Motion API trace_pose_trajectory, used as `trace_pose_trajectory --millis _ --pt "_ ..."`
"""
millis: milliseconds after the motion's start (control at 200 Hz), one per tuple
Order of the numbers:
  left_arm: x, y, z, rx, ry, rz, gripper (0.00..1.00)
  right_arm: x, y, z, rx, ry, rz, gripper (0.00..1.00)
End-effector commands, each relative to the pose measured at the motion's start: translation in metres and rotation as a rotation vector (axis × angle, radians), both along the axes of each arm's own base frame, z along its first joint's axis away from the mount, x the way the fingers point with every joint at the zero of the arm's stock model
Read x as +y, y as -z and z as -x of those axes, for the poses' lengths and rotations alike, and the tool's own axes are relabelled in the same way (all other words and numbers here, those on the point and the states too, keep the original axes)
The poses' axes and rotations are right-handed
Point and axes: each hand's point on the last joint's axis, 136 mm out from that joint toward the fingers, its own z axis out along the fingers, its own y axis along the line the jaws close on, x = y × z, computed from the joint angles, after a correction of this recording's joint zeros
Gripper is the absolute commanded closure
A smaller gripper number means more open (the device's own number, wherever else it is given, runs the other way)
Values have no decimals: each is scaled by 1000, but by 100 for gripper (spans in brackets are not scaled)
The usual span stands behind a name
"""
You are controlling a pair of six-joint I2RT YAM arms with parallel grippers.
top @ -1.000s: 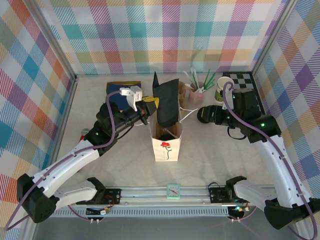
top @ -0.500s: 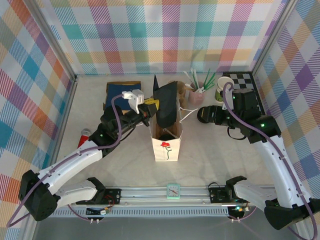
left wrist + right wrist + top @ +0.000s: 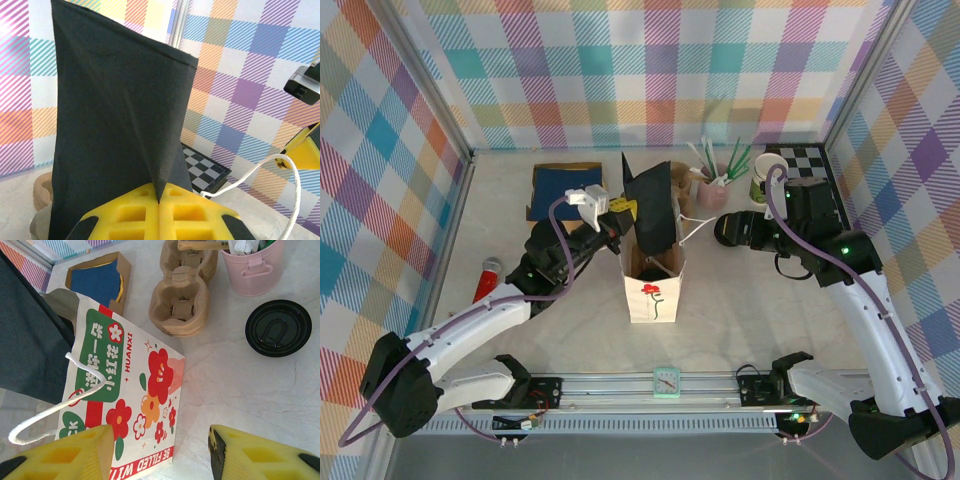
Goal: Pack the takeout coffee
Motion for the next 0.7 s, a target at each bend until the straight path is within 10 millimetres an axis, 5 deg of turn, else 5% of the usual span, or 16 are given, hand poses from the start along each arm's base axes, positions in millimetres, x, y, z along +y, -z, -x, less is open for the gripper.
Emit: trace_pose_trajectory --millis 0,375,695 --pt "-4 -6 2 -48 1 12 100 1 -6 -1 -21 -1 -27 47" --pt "-7 8 -4 -41 -9 -25 100 8 -10 -1 -33 -36 -47 46" --pt "-13 18 -6 -13 11 -46 100 34 -45 2 -94 -174 -154 37"
